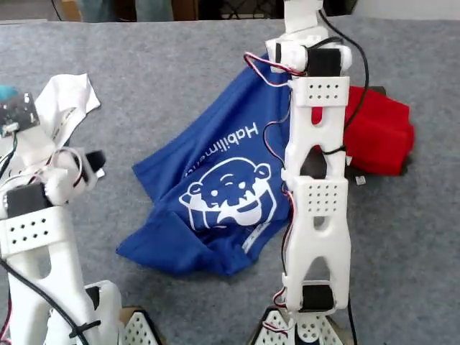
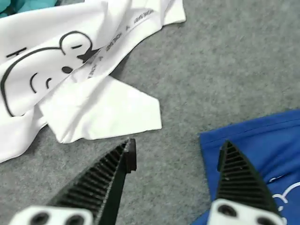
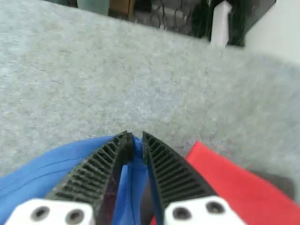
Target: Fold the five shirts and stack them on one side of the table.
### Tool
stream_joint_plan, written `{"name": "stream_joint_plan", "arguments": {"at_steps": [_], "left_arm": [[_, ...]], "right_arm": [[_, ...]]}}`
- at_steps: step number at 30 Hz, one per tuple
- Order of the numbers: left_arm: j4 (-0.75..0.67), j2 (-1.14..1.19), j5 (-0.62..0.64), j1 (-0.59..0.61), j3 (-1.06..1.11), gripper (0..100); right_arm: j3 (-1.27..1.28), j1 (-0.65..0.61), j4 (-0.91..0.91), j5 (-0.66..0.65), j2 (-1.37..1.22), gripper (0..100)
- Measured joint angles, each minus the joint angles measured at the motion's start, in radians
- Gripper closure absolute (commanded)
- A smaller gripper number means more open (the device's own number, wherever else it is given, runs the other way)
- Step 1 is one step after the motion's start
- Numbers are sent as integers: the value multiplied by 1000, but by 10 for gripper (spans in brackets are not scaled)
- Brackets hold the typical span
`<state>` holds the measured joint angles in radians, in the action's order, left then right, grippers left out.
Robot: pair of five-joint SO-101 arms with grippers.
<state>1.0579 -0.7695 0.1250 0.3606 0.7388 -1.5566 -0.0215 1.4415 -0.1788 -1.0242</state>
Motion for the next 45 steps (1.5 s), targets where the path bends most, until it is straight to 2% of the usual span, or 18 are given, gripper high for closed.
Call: {"name": "stream_joint_plan", "arguments": {"at_steps": [4, 8, 14, 17, 20, 24, 27, 32, 34, 36, 41, 45], "left_arm": [[-18, 129, 68, -75, -103, 705], [-21, 354, 98, -141, -269, 705], [0, 740, 107, -178, -608, 705], [97, 852, 107, -92, -821, 705], [209, 907, 107, 58, -1017, 705], [302, 942, 109, 272, -1132, 705], [316, 961, 109, 351, -1135, 705], [316, 974, 109, 367, -1117, 705], [292, 988, 109, 354, -1089, 705], [269, 994, 109, 328, -1062, 705], [204, 1017, 110, 180, -999, 705], [164, 1051, 158, 31, -994, 705]], "right_arm": [[0, 43, -69, 32, -112, 980], [2, 37, -81, 32, -160, 980], [-43, -77, -80, 34, -161, 980], [-64, -198, -80, 3, -160, 980], [-64, -338, -80, -48, -161, 980], [-64, -493, -121, -77, -161, 975], [-66, -555, -181, -78, -187, 886], [-64, -623, -189, -77, -242, 582], [-64, -623, -189, -78, -244, 513], [-64, -601, -189, -72, -244, 496], [-64, -454, -169, 55, -186, 528], [-64, -285, -98, 110, -75, 607]]}}
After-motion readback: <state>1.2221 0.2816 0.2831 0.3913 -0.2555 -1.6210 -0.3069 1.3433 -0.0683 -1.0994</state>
